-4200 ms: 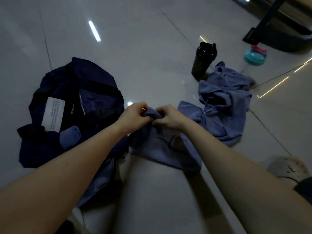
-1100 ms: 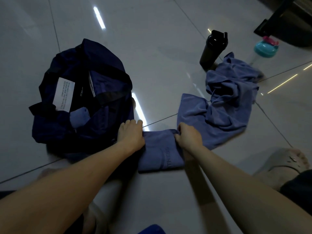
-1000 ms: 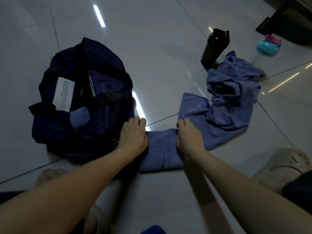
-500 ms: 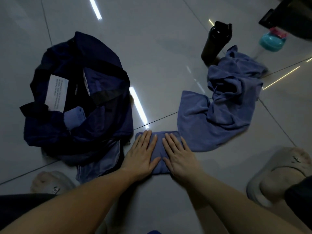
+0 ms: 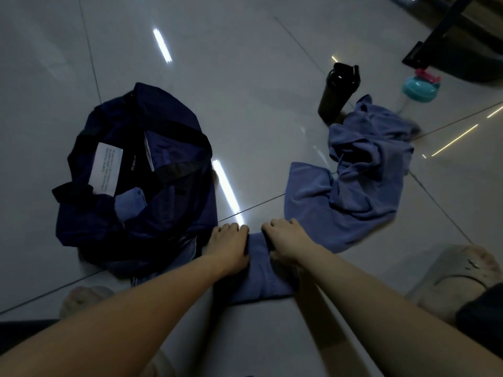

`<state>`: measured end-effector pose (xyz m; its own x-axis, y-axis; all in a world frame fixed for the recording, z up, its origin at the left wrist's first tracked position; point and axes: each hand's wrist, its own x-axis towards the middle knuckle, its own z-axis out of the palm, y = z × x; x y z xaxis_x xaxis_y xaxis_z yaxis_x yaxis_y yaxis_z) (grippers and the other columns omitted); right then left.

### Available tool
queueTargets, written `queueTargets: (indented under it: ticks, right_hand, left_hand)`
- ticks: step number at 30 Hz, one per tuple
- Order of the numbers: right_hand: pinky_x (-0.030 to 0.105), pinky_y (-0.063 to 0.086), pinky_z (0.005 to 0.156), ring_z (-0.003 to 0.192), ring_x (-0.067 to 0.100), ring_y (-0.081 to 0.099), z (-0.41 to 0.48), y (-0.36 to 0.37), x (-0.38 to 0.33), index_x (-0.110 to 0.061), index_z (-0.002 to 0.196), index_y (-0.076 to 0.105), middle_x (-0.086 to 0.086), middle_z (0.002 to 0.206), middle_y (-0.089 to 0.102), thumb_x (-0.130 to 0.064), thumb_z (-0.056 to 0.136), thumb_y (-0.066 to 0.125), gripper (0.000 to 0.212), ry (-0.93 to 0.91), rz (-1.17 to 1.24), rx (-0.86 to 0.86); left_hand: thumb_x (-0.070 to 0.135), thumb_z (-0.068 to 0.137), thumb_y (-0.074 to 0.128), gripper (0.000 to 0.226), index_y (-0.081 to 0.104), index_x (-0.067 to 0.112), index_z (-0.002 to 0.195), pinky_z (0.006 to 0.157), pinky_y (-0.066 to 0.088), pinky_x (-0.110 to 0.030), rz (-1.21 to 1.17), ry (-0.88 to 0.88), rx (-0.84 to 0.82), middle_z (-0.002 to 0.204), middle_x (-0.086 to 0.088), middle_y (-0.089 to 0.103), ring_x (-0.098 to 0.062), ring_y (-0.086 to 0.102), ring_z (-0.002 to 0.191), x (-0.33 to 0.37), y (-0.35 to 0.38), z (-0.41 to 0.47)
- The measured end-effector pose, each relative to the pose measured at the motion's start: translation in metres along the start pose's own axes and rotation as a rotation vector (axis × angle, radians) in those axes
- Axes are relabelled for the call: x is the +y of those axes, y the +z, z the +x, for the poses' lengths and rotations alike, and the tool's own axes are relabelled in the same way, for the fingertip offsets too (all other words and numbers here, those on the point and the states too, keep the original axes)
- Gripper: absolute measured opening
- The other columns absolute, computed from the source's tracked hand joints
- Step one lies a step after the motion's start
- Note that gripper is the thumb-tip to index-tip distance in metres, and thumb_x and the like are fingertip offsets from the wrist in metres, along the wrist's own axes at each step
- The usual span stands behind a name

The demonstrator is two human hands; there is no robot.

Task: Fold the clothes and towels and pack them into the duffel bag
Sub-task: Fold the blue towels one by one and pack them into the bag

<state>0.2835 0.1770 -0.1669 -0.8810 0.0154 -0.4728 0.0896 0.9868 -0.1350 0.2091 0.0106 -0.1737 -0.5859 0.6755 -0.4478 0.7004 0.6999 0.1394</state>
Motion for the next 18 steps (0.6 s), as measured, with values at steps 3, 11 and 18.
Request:
queueTargets:
  ticks: [3, 11, 18]
  right_hand:
    - [0.036, 0.037, 0.075, 0.098, 0.033, 0.054, -0.005, -0.002, -0.002, -0.018, 0.105, 0.056, 0.008, 0.11, 0.049, -0.029, 0.083, 0.065, 0.027, 0.027, 0.051, -0.038]
    - [0.037, 0.03, 0.052, 0.065, 0.025, 0.048, -0.023, -0.045, 0.016, -0.025, 0.082, 0.034, 0.0, 0.074, 0.048, -0.024, 0.083, 0.064, 0.029, 0.071, 0.394, 0.108]
    - [0.037, 0.042, 0.059, 0.08, 0.033, 0.062, -0.03, -0.061, 0.02, -0.017, 0.106, 0.063, 0.007, 0.089, 0.069, -0.011, 0.075, 0.071, 0.032, 0.045, 0.152, 0.564]
  left_hand:
    - [0.048, 0.079, 0.06, 0.037, 0.056, 0.028, 0.111, 0.096, 0.041, -0.043, -0.02, -0.045, -0.103, 0.121, -0.004, 0.059, -0.03, 0.051, 0.116, -0.003, 0.001, 0.002]
    - [0.041, 0.079, 0.067, 0.025, 0.059, 0.025, 0.096, 0.075, 0.046, -0.033, -0.15, 0.05, 0.041, 0.101, 0.0, 0.068, -0.026, 0.063, 0.091, -0.003, -0.07, 0.007]
    - [0.026, 0.08, 0.068, 0.024, 0.049, 0.021, 0.093, 0.062, 0.035, -0.035, 0.002, 0.283, 0.37, 0.088, -0.003, 0.063, -0.032, 0.061, 0.08, -0.015, -0.101, -0.008]
